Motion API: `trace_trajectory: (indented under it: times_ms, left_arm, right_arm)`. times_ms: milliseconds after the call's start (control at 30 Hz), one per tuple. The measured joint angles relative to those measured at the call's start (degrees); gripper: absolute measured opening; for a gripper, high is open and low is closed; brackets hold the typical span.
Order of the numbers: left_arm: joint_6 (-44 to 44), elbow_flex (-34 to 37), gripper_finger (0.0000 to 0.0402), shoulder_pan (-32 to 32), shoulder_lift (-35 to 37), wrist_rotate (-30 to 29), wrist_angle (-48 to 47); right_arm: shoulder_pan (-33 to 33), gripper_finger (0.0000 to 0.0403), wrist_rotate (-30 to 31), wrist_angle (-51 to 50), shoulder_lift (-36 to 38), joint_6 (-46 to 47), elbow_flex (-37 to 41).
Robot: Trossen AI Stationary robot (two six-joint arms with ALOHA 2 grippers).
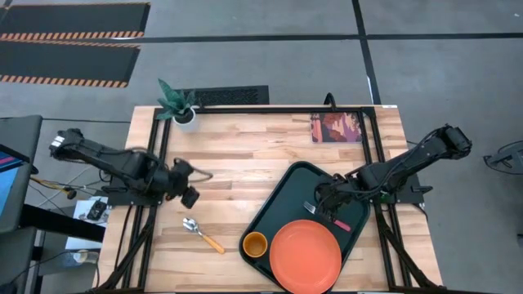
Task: Pick and place plate/cup/fork/spoon on tray
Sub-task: Put the yellow spoon on the black serving tray at the top of the pink fork
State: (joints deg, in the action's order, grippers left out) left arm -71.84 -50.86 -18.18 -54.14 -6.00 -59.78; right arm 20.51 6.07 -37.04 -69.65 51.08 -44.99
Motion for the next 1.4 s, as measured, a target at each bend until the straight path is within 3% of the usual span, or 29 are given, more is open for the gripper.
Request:
trace_trajectory:
  times_ms: [300, 600, 1033, 1200, 1400]
  left_arm:
    - [-16.75, 15.23, 0.027, -10.18, 1.2, 2.34, 7.43]
    - [-30.53, 21.53, 0.0262, -21.22, -1.32, -0.98, 16.76]
    - [-33.19, 21.93, 0.0257, -27.6, -12.47, -3.37, 25.77]
    - [-31.75, 21.93, 0.0218, -27.58, -17.14, -3.05, 29.51]
    - [-33.65, 21.78, 0.011, -27.6, -19.29, -3.14, 28.26]
  right_arm:
    - [-0.46, 0.0188, 0.52, -0.02, 0.0, -0.13, 0.0]
    - [-0.41, 0.0188, 1.68, 0.0, 0.0, 1.34, 0.0]
    - [-0.41, 0.0189, 1.81, -0.02, 0.0, 1.11, 0.0]
    - [-0.41, 0.0189, 1.95, -0.02, 0.0, 1.04, 0.0]
    - [-0.41, 0.0189, 1.97, -0.04, 0.0, 0.95, 0.02]
